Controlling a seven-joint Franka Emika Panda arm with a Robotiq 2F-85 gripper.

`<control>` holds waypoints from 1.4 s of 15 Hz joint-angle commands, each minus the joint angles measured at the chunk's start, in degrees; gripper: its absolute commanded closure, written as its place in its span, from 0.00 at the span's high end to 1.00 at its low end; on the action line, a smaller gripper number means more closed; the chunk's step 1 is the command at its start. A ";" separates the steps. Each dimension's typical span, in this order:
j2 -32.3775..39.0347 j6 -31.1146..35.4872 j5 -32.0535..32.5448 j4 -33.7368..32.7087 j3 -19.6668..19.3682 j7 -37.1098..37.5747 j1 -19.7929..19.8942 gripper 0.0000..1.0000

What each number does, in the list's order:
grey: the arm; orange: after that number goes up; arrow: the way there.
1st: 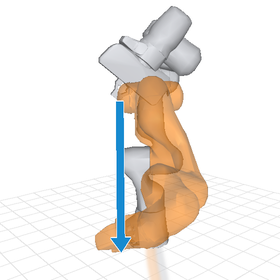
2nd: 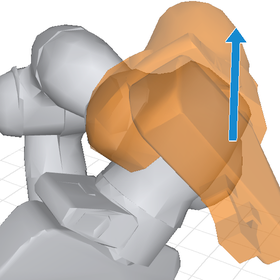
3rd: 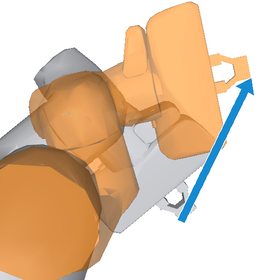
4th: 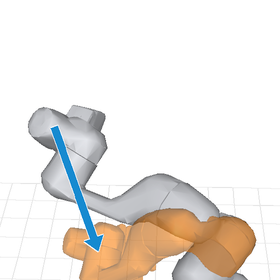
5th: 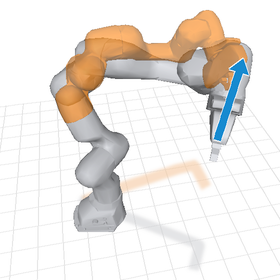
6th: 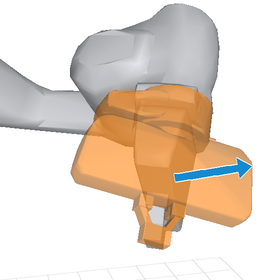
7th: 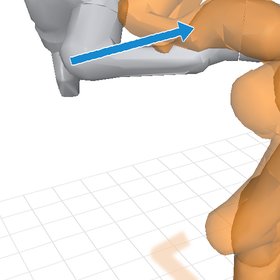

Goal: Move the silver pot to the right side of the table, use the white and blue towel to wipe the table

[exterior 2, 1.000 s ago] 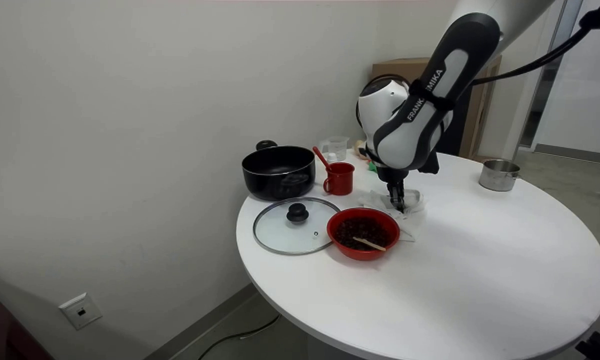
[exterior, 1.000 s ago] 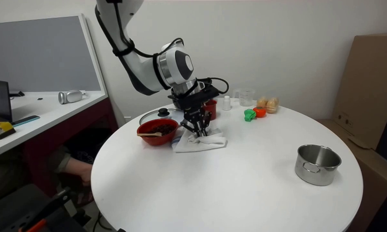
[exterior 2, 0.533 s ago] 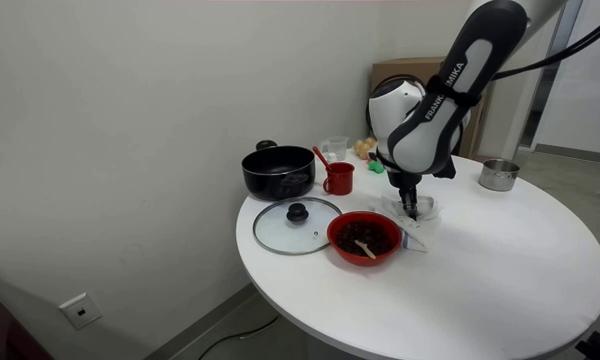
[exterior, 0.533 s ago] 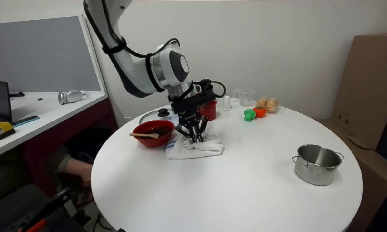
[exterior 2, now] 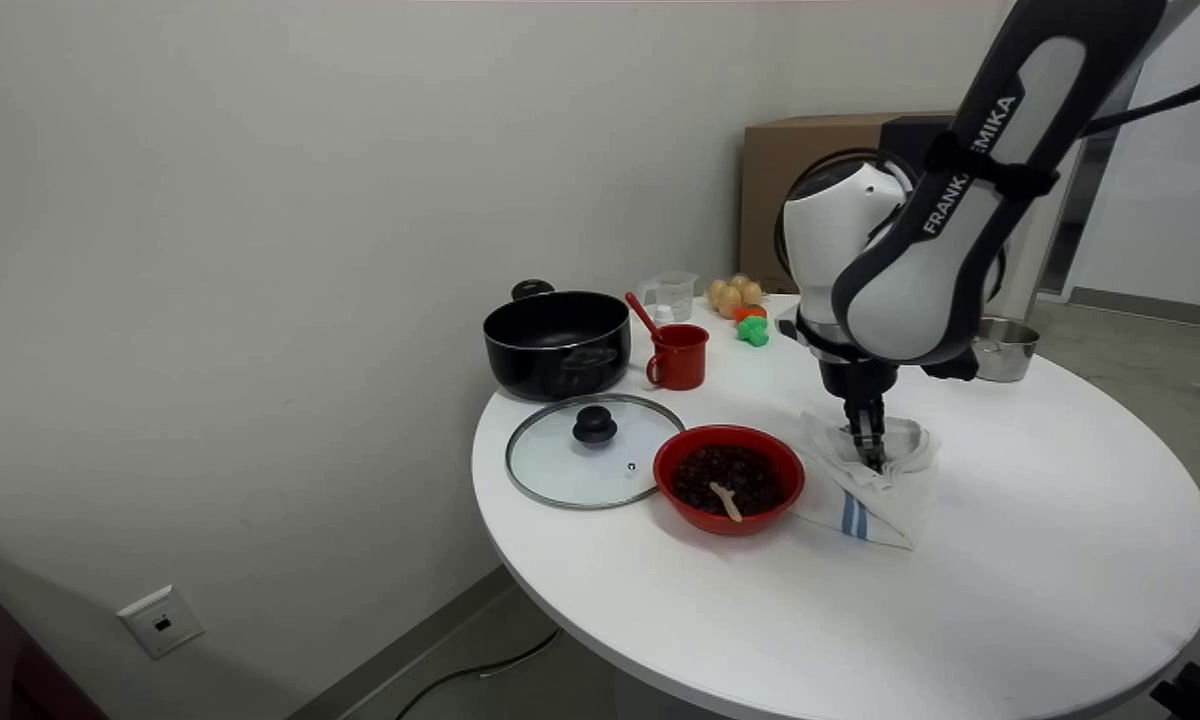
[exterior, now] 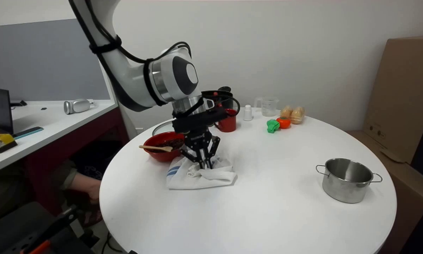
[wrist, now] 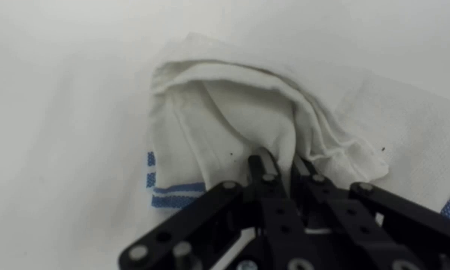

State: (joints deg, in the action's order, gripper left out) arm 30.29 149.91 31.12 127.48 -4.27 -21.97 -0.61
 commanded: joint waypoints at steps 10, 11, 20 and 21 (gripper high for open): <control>-6.01 4.94 5.20 11.42 -5.55 5.18 2.48 0.03; -6.07 5.74 5.18 11.56 -6.82 4.87 3.73 0.03; -4.42 11.51 2.10 9.93 -11.79 0.30 16.22 0.03; -4.70 11.35 1.53 10.01 -11.30 0.27 16.56 0.36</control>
State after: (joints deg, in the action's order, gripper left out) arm 25.57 160.02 34.24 137.51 -16.24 -20.66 15.21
